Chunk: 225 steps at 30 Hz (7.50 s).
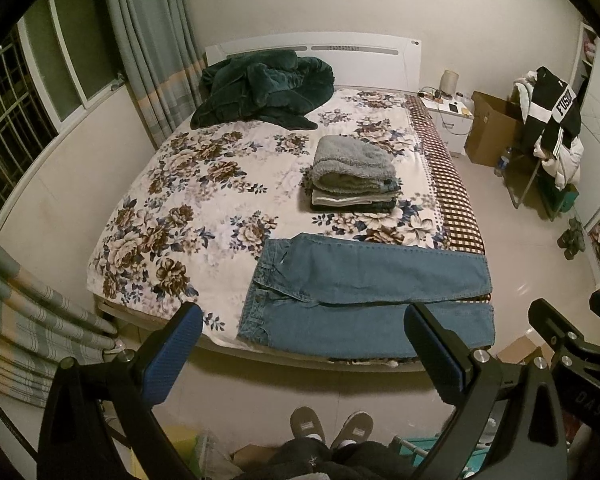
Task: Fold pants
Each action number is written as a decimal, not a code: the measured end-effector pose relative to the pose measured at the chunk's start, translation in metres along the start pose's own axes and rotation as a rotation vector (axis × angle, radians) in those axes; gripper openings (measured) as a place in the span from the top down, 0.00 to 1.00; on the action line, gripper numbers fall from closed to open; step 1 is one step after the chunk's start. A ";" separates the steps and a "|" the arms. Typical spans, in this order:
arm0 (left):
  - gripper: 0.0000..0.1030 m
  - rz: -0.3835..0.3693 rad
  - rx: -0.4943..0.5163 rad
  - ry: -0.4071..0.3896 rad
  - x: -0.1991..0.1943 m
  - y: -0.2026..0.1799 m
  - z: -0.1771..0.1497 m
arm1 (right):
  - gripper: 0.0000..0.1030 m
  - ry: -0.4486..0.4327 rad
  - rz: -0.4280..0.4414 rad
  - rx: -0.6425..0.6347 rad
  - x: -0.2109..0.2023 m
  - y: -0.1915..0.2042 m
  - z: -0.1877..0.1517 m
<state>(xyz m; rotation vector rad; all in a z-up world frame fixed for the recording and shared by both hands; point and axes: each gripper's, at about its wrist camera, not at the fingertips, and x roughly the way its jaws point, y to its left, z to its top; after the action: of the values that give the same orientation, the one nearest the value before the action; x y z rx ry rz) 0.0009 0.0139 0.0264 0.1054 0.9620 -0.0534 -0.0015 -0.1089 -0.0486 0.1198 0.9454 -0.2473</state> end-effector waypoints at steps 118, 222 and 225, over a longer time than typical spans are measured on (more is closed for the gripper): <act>0.89 0.129 -0.491 0.512 0.604 0.064 0.059 | 0.92 0.619 -0.106 0.951 0.748 -0.236 0.039; 0.34 0.106 -0.576 0.515 0.611 0.173 -0.211 | 0.79 1.121 0.694 0.126 0.802 -0.049 -0.127; 0.34 0.090 -0.561 0.521 0.610 0.172 -0.212 | 0.83 1.085 0.720 0.203 0.799 -0.082 -0.111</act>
<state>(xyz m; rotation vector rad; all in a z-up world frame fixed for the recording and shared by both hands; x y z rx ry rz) 0.1928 0.2100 -0.5835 -0.3723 1.4557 0.3420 0.3370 -0.2904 -0.7623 0.8222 1.8670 0.4515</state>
